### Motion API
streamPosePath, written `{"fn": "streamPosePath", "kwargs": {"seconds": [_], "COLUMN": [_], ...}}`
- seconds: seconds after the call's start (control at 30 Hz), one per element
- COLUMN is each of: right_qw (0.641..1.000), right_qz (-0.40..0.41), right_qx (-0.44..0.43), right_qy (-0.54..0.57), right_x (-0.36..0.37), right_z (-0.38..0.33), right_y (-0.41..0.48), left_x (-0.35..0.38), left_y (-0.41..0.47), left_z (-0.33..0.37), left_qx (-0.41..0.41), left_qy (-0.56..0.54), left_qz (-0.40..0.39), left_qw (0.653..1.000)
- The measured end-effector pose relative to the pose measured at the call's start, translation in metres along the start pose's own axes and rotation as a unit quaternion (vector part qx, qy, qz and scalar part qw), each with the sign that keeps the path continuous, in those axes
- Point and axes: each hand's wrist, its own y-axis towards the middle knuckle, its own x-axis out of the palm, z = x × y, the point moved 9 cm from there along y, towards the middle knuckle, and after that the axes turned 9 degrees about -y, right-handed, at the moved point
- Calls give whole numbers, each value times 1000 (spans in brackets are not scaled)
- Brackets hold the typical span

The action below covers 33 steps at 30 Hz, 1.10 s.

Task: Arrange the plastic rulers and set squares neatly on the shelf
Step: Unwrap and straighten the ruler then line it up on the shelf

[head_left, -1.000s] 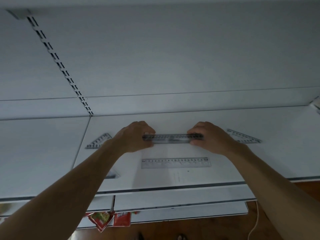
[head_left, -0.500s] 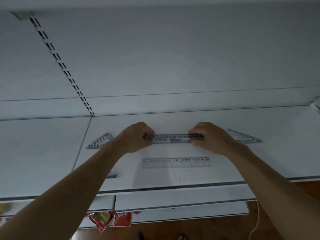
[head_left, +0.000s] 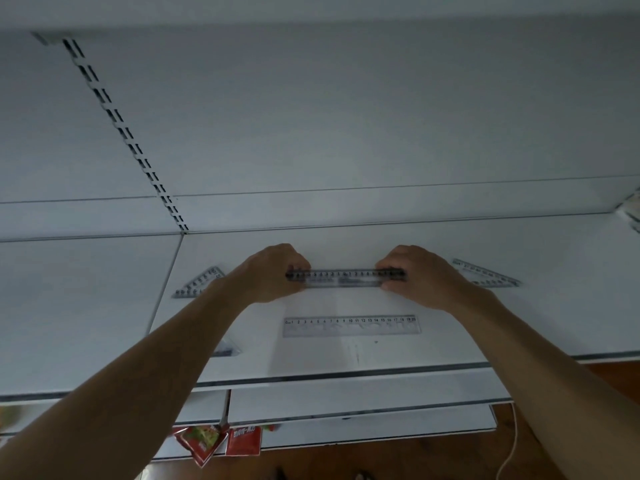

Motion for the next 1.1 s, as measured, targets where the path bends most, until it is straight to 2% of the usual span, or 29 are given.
{"fn": "streamPosePath", "kwargs": {"seconds": [0.23,0.47,0.6,0.9,1.1], "right_qw": [1000,997,995,991,986], "right_qz": [0,54,64,47,40], "right_qx": [3,14,-18,-69,-117], "right_qy": [3,50,68,104,108], "right_x": [-1,-18,-19,-9,1], "right_z": [-1,-5,-37,-171,-323], "right_y": [-3,-2,13,39,52], "left_x": [0,-18,-24,-39,-71], "left_y": [-1,-31,-70,-185,-307], "left_z": [-14,4,2,-51,-124], "left_qx": [-26,-17,-74,-185,-216], "left_qy": [-51,-42,-66,-60,-51], "left_qz": [33,158,221,275,318], "left_qw": [998,986,970,942,921]}}
